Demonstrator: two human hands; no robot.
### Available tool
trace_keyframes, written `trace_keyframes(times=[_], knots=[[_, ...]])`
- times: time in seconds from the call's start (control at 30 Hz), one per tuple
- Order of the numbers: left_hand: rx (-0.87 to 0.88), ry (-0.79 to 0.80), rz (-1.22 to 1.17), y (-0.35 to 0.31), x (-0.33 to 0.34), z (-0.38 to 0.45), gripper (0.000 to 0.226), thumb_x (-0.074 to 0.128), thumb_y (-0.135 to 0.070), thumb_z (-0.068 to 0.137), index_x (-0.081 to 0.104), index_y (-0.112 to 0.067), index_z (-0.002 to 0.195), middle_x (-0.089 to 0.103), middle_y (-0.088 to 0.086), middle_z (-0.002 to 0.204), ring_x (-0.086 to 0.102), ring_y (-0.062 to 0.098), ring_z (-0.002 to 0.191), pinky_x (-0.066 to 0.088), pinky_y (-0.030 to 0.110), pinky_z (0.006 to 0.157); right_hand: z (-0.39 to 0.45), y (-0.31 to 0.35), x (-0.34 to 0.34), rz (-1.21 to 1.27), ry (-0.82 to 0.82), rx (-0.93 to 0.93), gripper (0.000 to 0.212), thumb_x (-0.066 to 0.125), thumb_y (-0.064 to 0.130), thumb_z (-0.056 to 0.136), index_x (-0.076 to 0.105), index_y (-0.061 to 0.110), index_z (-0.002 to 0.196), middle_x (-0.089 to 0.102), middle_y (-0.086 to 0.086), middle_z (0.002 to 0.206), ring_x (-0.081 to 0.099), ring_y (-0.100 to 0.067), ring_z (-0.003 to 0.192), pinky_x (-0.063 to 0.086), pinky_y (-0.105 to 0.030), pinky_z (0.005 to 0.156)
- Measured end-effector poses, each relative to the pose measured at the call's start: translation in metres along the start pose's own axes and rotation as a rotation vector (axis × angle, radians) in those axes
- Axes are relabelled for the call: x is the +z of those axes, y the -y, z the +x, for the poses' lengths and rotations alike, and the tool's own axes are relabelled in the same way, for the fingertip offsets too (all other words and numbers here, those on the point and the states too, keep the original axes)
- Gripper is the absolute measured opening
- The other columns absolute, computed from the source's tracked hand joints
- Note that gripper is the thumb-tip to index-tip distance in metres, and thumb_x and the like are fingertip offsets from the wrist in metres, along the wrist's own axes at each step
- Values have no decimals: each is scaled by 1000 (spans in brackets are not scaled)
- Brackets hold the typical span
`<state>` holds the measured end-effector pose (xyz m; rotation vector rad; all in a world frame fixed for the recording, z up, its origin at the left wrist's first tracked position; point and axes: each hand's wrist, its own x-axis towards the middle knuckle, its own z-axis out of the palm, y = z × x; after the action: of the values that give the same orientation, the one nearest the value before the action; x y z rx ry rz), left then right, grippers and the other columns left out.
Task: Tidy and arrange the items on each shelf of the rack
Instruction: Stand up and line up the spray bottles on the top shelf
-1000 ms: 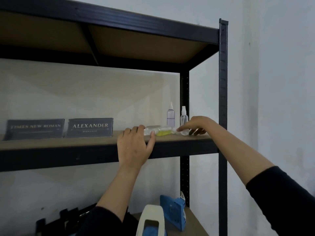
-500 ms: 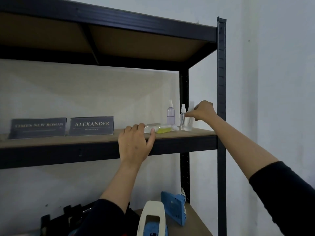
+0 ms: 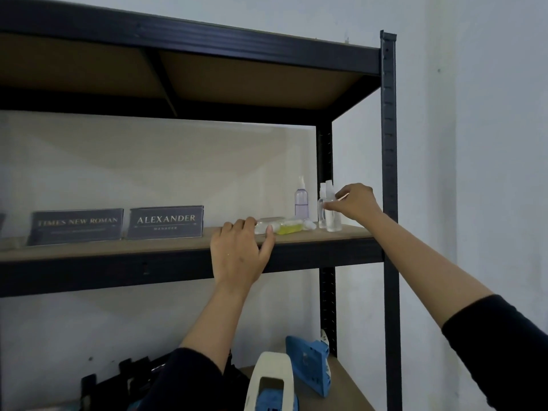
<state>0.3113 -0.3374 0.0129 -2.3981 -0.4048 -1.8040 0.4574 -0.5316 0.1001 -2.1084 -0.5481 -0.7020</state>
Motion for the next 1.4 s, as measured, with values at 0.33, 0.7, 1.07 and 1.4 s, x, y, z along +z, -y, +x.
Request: trace_keyframes(times=[0.33,0.7,1.07,1.4], knots=[[-15,28,1,1,1,1,51,30,-52,91,65,-17,87,65,-2,68,57,17,62,39,30,60,-41,26,23,-72,-168,-320,35,65,32,82,58,20,114,55,-6,114,54,-23,104,48,-37,85],[-458,683,-376,23,-3,71,44,62,-45,86,53,-2,80,49,8,76,48,19,65,30,27,58,-78,8,68,-185,-177,-464,50,29,50,95,60,21,70,57,5,60,52,-11,57,47,-35,58],[-442,609,-437,39,14,75,22,82,-24,73,76,-12,91,73,3,97,65,19,96,49,28,82,-79,7,73,-169,-272,-517,43,30,41,93,49,21,61,49,5,54,47,-11,52,39,-31,51],[-516,275,-870,46,18,115,10,70,-9,85,69,-3,93,69,4,93,67,20,90,55,29,82,-79,5,75,-180,-317,-541,38,33,38,94,47,25,61,46,7,53,44,-10,49,31,-25,48]])
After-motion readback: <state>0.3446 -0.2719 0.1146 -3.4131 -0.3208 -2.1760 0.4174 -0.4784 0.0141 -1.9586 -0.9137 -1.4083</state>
